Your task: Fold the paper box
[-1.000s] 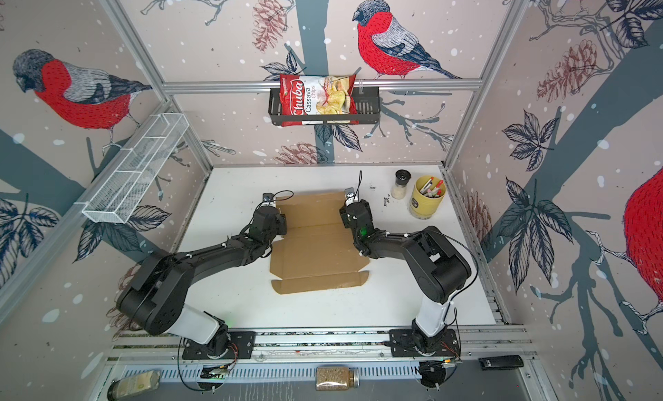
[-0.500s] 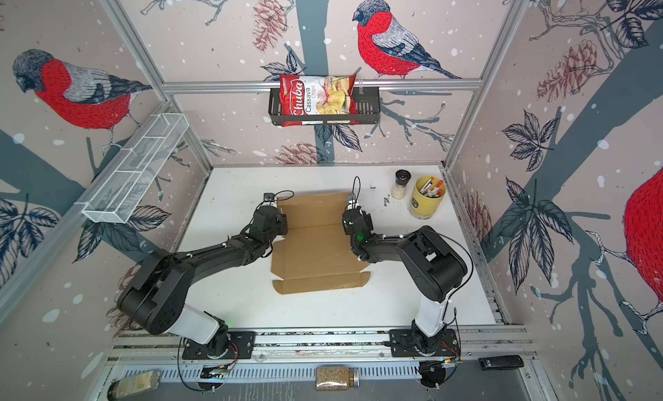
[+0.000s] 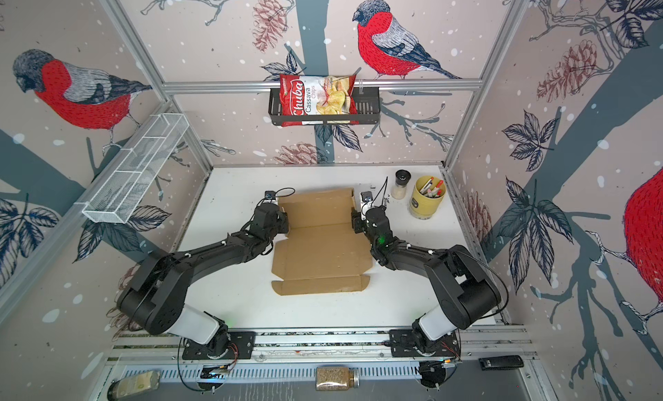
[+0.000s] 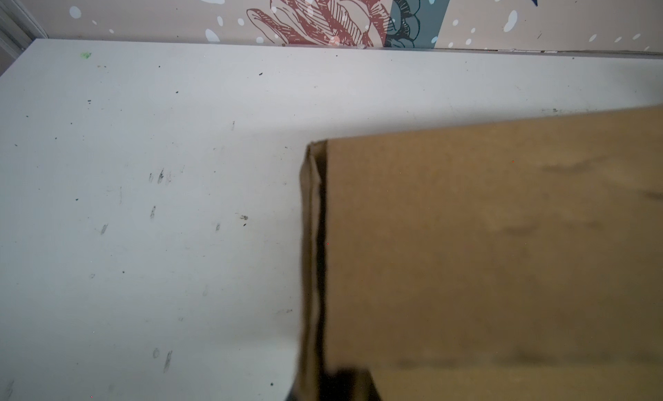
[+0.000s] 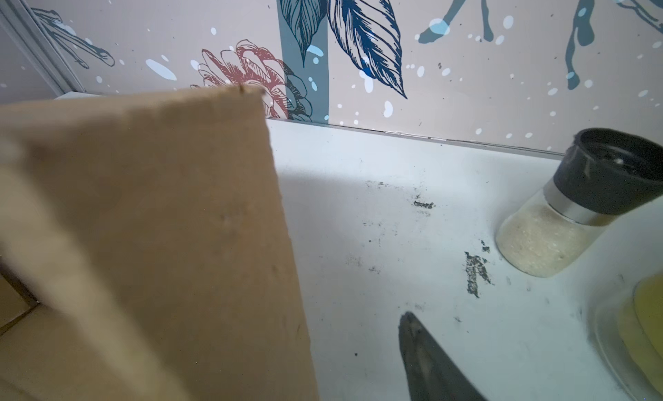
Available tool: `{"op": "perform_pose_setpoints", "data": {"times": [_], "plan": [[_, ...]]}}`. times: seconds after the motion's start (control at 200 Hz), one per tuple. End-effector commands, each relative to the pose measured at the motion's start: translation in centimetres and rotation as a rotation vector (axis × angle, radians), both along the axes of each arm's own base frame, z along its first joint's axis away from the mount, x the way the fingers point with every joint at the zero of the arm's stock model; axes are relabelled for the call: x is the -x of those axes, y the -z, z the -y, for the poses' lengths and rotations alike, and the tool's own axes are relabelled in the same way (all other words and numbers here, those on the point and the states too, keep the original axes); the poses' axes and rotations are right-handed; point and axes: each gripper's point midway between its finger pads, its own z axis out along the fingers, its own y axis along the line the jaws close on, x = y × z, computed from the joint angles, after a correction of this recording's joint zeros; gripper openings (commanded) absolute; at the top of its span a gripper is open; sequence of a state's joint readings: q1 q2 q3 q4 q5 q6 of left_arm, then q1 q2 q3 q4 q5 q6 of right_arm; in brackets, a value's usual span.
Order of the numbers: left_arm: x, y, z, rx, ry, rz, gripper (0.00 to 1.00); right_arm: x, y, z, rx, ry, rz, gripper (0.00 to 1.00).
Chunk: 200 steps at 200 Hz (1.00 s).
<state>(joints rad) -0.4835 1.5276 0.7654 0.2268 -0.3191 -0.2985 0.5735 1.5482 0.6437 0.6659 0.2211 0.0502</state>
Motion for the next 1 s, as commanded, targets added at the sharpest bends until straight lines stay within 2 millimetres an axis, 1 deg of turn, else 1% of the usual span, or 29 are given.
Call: {"op": "perform_pose_setpoints", "data": {"times": [0.0,0.065,0.175,0.26,0.405,0.495,0.595,0.655,0.715,0.8,0.856,0.876,0.936,0.996], "plan": [[0.2,0.2,-0.5,-0.037,-0.006,-0.019,0.0,-1.0,-2.0,-1.4,-0.006,-0.028,0.071,0.63],[0.2,0.1,-0.4,-0.037,-0.002,-0.021,0.0,-1.6,-2.2,-1.5,-0.009,-0.002,0.072,0.64],[0.2,-0.1,-0.3,-0.036,0.001,-0.022,0.0,-2.2,-2.4,-1.6,-0.008,0.025,0.076,0.7],[0.2,0.0,-0.3,-0.035,0.004,-0.023,0.0,-2.4,-2.4,-1.3,0.02,0.067,0.09,0.69],[0.2,0.2,-0.3,-0.034,0.004,-0.029,0.0,-2.8,-2.3,-0.4,0.104,0.167,0.11,0.6],[0.3,0.3,-0.3,-0.034,0.003,-0.031,0.0,-2.7,-2.5,0.0,0.141,0.211,0.129,0.51],[0.2,0.2,-0.2,-0.03,0.007,-0.03,0.0,-2.8,-2.2,0.5,0.188,0.262,0.13,0.41],[0.2,0.2,-0.1,-0.028,0.009,-0.031,0.0,-2.9,-2.0,0.4,0.213,0.273,0.126,0.36],[0.2,0.2,-0.1,-0.027,0.01,-0.032,0.0,-2.8,-2.0,0.3,0.229,0.281,0.13,0.34],[0.2,0.2,-0.1,-0.028,0.009,-0.035,0.0,-2.7,-2.0,0.0,0.229,0.277,0.13,0.33],[0.2,0.0,-0.1,-0.027,0.009,-0.033,0.0,-2.6,-2.2,-0.4,0.217,0.255,0.129,0.37],[0.2,0.0,-0.1,-0.029,0.01,-0.033,0.0,-2.5,-2.3,-0.6,0.212,0.242,0.128,0.41],[0.2,-0.1,-0.1,-0.031,0.008,-0.034,0.0,-2.1,-2.7,-1.5,0.186,0.184,0.119,0.57],[0.0,-0.3,-0.3,-0.044,-0.001,-0.039,0.0,-1.4,-2.8,-2.8,0.159,0.084,0.093,0.66]]}}
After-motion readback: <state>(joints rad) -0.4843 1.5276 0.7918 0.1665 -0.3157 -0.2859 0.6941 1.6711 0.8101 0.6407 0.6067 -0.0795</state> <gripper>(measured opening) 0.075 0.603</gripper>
